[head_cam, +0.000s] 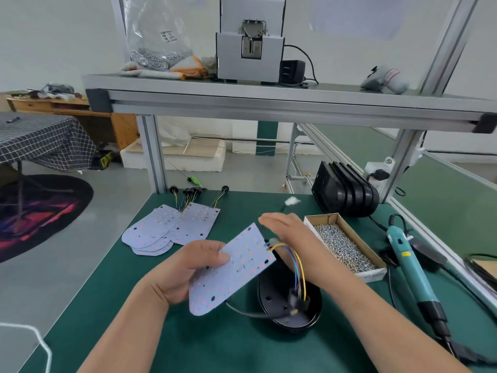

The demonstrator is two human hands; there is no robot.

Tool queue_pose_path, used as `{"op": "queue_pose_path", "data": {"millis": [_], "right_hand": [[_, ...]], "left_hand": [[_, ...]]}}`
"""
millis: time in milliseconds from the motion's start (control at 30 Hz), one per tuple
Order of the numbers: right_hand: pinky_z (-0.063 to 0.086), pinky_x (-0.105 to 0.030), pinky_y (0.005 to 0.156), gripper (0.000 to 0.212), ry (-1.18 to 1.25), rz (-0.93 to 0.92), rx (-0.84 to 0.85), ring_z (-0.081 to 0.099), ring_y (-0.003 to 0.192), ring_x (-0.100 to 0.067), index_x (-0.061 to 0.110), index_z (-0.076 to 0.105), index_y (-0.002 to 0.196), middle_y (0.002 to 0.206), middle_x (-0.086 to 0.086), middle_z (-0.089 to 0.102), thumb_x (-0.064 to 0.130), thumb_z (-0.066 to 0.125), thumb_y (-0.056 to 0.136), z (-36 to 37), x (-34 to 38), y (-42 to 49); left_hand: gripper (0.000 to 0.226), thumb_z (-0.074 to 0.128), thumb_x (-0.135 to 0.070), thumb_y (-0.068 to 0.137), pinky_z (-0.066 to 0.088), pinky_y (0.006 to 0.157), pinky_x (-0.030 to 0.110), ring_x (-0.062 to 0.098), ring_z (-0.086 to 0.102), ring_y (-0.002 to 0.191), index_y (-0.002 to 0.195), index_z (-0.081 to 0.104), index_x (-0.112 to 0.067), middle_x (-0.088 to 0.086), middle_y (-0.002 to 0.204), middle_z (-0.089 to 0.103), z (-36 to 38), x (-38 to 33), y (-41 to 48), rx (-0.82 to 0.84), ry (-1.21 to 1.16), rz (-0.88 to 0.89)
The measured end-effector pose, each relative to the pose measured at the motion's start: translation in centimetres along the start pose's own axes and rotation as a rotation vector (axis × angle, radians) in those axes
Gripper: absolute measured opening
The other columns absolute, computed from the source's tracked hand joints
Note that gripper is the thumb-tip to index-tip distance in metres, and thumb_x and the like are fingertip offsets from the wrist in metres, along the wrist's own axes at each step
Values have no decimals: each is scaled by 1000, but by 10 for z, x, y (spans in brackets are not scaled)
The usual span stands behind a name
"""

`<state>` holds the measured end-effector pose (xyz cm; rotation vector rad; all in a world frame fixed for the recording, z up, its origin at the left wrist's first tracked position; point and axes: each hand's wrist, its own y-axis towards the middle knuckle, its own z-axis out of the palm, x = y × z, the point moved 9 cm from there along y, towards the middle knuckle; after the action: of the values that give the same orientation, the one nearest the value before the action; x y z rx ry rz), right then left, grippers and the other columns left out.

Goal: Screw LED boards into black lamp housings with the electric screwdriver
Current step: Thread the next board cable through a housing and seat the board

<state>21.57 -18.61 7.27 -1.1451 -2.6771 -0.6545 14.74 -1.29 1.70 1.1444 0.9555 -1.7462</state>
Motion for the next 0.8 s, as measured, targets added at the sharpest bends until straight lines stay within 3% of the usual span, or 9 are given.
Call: {"op": "queue_pose_path", "data": {"millis": [100,233,367,533,667,800], "right_hand": [[41,-38,110,60,-201,2,57,46,127,-32,21,54,151,158,-2,46,-1,52,96,19,-4,6],[49,-39,87,40,-313,8,14,49,104,-26,26,67,121,118,1,65,5,50,91,13,-13,-1],[43,-38,69,25,-373,76,-49,53,96,-27,25,64,107,93,2,65,8,53,93,-6,-20,-1],[49,-37,64,21,-404,144,-146,59,95,-29,23,69,109,96,-2,62,10,61,95,-32,-26,-6],[45,-37,63,13,-381,223,-182,57,94,-27,24,60,114,99,-2,61,21,58,102,-42,-37,-10],[48,-40,68,10,-241,243,-292,60,85,-26,21,59,113,96,1,61,25,60,105,-56,-41,-15]], "left_hand": [[41,84,-24,71,58,63,30,29,73,72,102,75,1,22,95,73,7,3,-3,63,25,-22],[52,91,-27,65,58,64,32,31,73,72,104,71,1,23,96,72,1,-1,-4,26,20,20],[39,87,-24,67,59,65,33,31,72,72,98,73,-5,23,96,72,-9,-6,-1,-65,-11,80],[30,80,-20,76,58,69,36,33,72,80,103,75,-6,24,104,73,-28,-12,2,-247,-73,169],[45,75,-19,84,58,76,40,32,73,91,122,67,2,21,120,75,-39,-11,5,-371,-171,227],[16,62,-17,102,63,70,36,23,77,90,113,73,-13,9,117,78,-44,-6,8,-452,-319,260]]}}
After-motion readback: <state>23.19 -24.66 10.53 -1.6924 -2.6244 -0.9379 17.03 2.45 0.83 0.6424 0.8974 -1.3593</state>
